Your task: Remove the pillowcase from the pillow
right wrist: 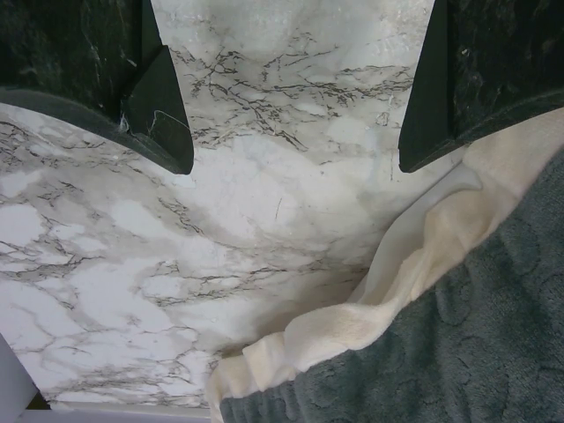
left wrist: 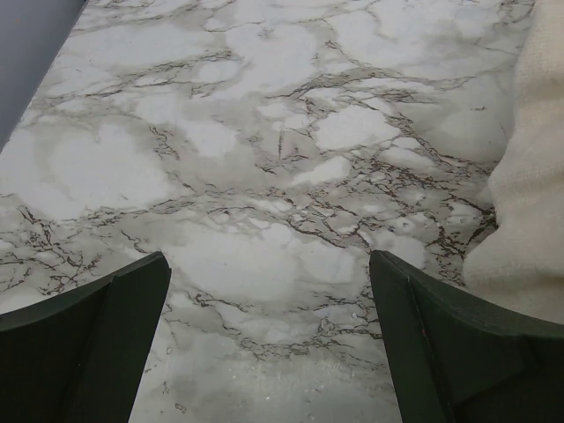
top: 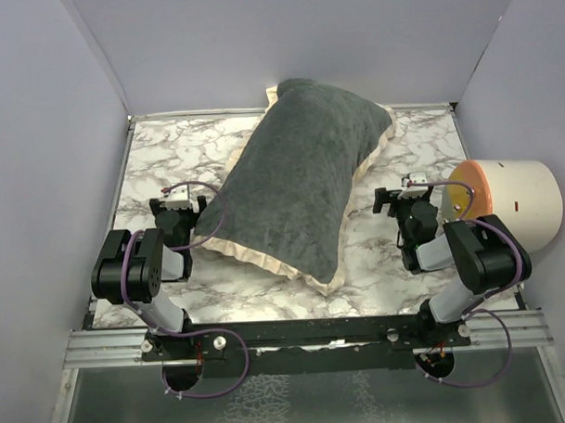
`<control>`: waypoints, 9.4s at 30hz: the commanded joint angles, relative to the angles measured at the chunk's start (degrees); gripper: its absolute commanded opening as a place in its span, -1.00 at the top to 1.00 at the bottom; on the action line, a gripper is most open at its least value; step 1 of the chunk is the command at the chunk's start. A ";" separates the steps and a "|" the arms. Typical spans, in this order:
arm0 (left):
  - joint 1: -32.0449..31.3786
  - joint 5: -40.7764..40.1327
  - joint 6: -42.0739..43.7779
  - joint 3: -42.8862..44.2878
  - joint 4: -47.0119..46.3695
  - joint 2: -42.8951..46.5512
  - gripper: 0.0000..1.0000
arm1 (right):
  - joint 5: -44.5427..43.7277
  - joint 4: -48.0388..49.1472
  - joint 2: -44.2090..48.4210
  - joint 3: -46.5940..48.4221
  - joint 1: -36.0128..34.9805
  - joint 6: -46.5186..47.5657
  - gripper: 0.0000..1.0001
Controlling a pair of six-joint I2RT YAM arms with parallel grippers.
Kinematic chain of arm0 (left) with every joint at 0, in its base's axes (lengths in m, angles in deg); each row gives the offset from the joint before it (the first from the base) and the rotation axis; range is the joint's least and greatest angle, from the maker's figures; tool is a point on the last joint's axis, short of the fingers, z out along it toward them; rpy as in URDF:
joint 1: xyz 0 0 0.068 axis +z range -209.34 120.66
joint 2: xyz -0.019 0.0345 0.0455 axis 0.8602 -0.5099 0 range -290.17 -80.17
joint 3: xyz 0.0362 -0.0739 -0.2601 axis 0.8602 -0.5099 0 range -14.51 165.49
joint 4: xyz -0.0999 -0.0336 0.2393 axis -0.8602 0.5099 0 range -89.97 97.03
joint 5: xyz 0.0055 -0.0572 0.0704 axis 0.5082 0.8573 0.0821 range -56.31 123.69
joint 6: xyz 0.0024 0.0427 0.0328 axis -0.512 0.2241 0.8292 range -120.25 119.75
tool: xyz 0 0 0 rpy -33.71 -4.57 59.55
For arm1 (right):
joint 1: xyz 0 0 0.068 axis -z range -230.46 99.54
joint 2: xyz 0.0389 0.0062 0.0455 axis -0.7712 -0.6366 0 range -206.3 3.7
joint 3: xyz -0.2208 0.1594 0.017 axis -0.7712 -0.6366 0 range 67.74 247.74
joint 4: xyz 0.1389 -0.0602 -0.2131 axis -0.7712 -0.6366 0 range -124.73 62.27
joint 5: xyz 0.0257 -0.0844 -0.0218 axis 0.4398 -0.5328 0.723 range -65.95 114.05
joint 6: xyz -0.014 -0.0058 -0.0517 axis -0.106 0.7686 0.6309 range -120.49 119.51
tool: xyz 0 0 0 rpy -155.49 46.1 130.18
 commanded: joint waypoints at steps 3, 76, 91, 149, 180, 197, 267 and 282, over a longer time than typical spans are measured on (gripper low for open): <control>0.23 -0.73 0.23 0.37 -1.88 -0.12 -0.98 | 0.88 2.14 0.10 -0.20 -0.10 -0.11 -0.99; 2.43 13.43 48.07 25.84 110.00 39.00 -0.98 | -16.11 -92.18 32.13 38.55 -54.10 -36.64 -0.99; 4.07 8.85 46.43 20.36 94.49 36.13 -0.03 | -27.26 -127.90 45.55 21.64 -54.11 -76.64 -0.99; 14.84 36.00 28.95 86.32 132.79 30.90 1.00 | -35.81 -131.29 45.75 69.21 -54.23 -57.19 0.81; 6.60 30.10 26.80 101.37 145.85 27.47 1.00 | 2.67 -120.46 36.90 73.95 -29.19 -46.67 0.98; 2.51 14.67 14.81 86.12 129.63 5.76 1.00 | 12.31 -108.46 18.11 63.54 -16.15 -44.22 0.97; 0.82 25.67 10.61 92.91 118.80 -14.54 -0.77 | 13.01 -98.22 -10.57 84.63 -27.15 -22.96 -0.64; 0.23 11.74 12.12 98.25 114.42 -19.65 -0.23 | 11.02 -95.21 -18.45 80.72 -34.52 -23.28 -0.57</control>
